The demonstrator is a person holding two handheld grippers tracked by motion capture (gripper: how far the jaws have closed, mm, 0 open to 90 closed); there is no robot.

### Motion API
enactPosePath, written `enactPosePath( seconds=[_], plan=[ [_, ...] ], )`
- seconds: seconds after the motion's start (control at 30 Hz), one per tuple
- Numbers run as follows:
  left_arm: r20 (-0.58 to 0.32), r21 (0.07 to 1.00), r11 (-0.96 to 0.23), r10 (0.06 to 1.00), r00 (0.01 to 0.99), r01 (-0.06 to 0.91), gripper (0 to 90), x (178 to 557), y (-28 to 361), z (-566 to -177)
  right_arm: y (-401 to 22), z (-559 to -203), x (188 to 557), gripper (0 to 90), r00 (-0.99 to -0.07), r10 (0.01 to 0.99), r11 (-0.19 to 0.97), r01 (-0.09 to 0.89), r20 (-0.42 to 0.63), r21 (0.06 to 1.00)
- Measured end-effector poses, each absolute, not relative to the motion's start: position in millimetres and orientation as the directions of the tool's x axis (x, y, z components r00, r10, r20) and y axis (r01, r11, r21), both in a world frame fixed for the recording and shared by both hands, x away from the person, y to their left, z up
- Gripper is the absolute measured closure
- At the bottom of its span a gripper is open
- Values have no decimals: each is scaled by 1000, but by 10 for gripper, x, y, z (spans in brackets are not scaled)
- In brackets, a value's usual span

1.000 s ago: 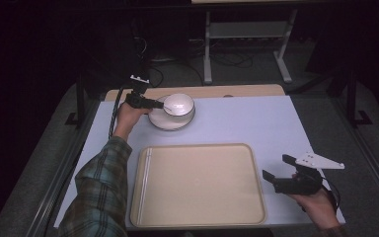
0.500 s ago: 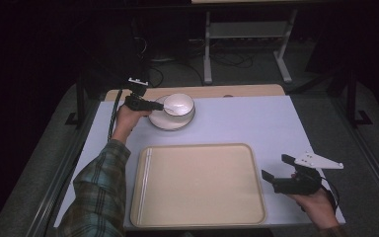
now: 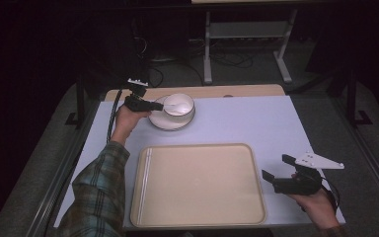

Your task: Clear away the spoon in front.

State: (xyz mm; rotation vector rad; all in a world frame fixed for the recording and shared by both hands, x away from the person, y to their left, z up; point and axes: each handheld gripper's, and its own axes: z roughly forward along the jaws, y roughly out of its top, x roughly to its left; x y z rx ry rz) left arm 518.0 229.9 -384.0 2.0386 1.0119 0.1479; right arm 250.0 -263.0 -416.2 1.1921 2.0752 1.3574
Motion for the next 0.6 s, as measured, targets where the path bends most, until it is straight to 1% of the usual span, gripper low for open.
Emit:
enactPosePath(
  seconds=[0.17,0.33,0.6],
  plan=[
    [-263,741,-308,684,680,597,818,5145,2309,-3832,-2619,-4161,2499,45,-565,816,170,442,126,881],
    [-263,757,-305,668,696,578,854,5110,2294,-3808,-2621,-4161,2502,45,-564,816,170,441,125,881],
    [-270,753,-309,661,700,581,860,5086,2303,-3774,-2626,-4160,2498,45,-562,817,169,441,125,881]
  ],
)
